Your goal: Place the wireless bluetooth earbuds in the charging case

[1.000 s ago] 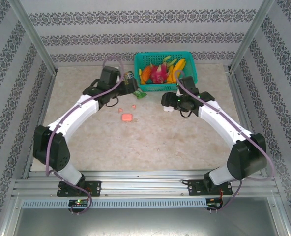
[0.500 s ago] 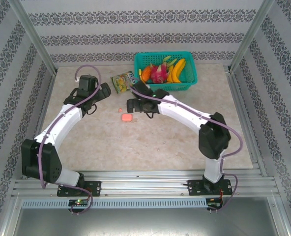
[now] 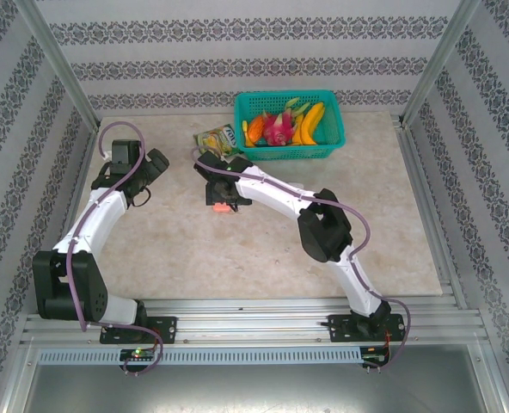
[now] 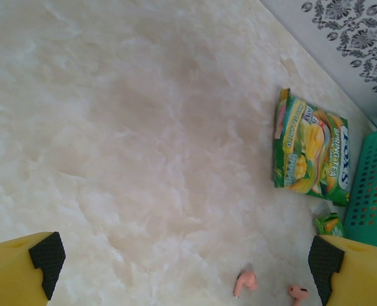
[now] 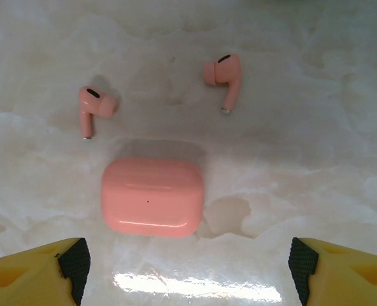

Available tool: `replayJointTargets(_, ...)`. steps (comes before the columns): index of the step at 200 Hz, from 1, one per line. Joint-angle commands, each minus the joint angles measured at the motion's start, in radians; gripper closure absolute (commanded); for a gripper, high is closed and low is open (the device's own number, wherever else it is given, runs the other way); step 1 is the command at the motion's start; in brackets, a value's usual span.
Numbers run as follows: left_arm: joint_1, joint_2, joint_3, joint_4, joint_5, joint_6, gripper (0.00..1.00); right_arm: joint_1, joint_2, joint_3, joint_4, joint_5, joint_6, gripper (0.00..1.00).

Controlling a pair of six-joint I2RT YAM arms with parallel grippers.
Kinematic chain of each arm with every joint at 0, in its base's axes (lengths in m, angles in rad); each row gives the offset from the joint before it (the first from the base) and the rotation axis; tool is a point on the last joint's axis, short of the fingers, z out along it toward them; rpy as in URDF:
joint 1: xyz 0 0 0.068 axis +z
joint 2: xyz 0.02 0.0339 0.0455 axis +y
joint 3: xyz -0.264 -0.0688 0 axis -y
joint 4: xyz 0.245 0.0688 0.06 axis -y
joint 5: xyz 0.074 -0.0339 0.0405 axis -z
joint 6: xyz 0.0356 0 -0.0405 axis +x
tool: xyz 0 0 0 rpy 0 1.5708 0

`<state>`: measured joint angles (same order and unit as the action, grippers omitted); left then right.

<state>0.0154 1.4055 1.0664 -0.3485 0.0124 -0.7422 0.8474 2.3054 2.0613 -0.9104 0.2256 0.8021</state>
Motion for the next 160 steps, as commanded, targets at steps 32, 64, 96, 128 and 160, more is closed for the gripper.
replayJointTargets(32,0.013,0.013,-0.026,0.024,0.069,-0.004,0.00,0.018,0.093,0.132,-0.061,0.037,0.040,0.18)
replayJointTargets(64,0.012,0.019,-0.028,0.032,0.090,-0.002,0.00,0.019,0.152,0.203,-0.065,0.021,0.042,0.20)
replayJointTargets(96,0.012,0.020,-0.029,0.035,0.098,-0.001,0.00,0.021,0.197,0.246,-0.077,0.016,0.048,0.22)
replayJointTargets(128,0.012,0.019,-0.032,0.037,0.105,-0.003,0.00,0.022,0.229,0.258,-0.090,0.030,0.054,0.22)
replayJointTargets(160,0.012,0.015,-0.039,0.040,0.109,-0.006,0.00,0.021,0.251,0.266,-0.090,0.037,0.049,0.23)
